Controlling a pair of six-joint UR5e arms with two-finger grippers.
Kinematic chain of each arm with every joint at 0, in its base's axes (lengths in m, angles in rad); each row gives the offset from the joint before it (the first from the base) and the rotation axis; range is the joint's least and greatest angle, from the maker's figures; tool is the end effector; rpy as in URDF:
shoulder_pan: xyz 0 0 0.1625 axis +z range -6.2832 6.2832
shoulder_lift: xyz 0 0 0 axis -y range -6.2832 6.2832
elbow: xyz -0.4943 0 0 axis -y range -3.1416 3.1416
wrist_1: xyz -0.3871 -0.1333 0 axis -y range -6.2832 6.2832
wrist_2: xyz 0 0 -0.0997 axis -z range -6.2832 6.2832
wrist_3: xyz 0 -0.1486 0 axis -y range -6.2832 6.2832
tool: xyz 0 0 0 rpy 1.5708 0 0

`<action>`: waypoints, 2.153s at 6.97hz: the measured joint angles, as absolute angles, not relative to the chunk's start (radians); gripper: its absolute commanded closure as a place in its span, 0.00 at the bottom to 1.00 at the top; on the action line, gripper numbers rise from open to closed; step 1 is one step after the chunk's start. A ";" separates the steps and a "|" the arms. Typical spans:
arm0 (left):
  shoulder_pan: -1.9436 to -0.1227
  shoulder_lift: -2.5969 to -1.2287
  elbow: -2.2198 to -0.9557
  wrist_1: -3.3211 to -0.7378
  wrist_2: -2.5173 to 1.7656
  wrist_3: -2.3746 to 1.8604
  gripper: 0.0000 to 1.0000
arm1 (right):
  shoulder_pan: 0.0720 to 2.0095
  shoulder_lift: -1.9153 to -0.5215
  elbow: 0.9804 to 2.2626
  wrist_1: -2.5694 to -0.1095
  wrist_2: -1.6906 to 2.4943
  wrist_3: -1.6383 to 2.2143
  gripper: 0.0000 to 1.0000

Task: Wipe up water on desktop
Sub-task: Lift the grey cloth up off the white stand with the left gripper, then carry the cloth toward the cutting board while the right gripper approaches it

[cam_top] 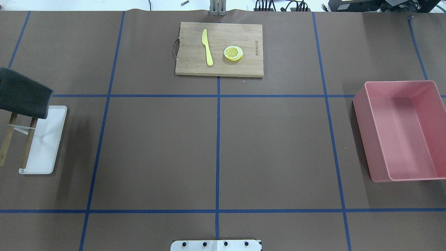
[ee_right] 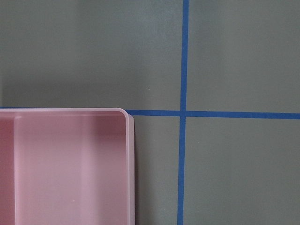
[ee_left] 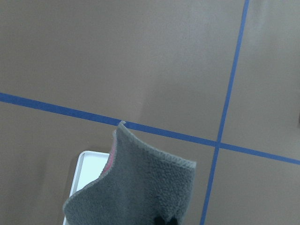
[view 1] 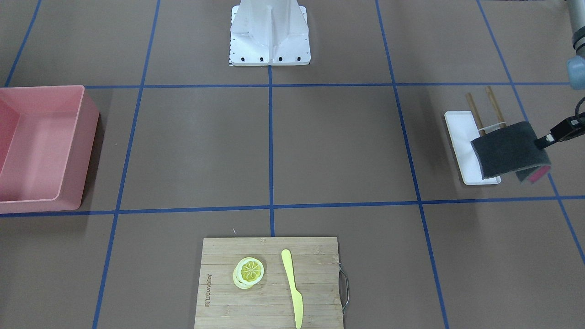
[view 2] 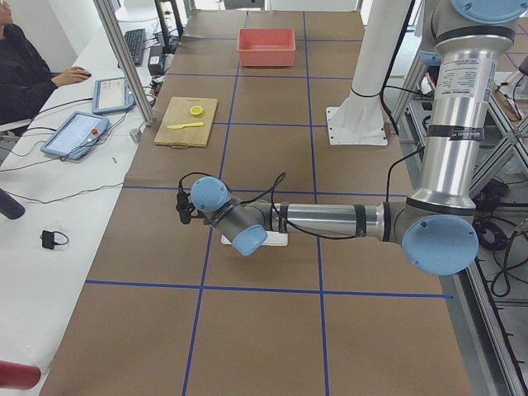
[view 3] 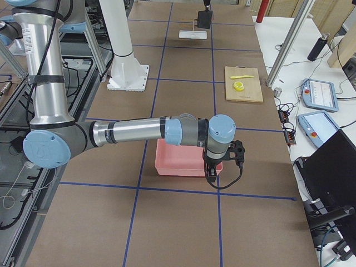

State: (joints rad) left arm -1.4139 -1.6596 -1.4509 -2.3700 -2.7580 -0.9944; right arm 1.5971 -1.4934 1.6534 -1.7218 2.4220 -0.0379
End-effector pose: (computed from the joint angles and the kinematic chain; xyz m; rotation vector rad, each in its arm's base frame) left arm 0.0890 -0.5337 0.6376 -0.0469 1.3019 -0.2608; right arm 0.0352 -0.5202 0.6907 0.0358 -0.8505 -0.0147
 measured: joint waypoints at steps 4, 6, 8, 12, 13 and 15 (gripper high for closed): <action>-1.483 -1.779 -1.474 -2.229 -2.843 -1.052 1.00 | 1.572 -1.425 1.720 -1.716 2.497 -0.010 0.00; -1.484 -1.885 -1.478 -2.158 -2.842 -1.144 1.00 | 1.499 -1.350 1.753 -1.661 2.492 0.066 0.00; -1.459 -1.962 -1.477 -2.146 -2.801 -1.260 1.00 | 1.380 -1.251 1.762 -1.606 2.473 0.140 0.00; -1.274 -2.103 -1.479 -2.145 -2.604 -1.588 1.00 | 1.115 -1.107 1.765 -1.377 2.305 0.377 0.01; -1.230 -2.129 -1.480 -2.146 -2.556 -1.654 1.00 | 1.059 -1.106 1.762 -1.270 2.254 0.439 0.12; -1.157 -2.180 -1.481 -2.146 -2.479 -1.767 1.00 | 0.997 -1.116 1.759 -1.089 2.218 0.566 0.09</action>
State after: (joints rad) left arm -1.1569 -2.1800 -1.4807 -2.1460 -2.4787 -1.7666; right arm 0.9966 -1.1164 1.7585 -1.0886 2.2180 0.5658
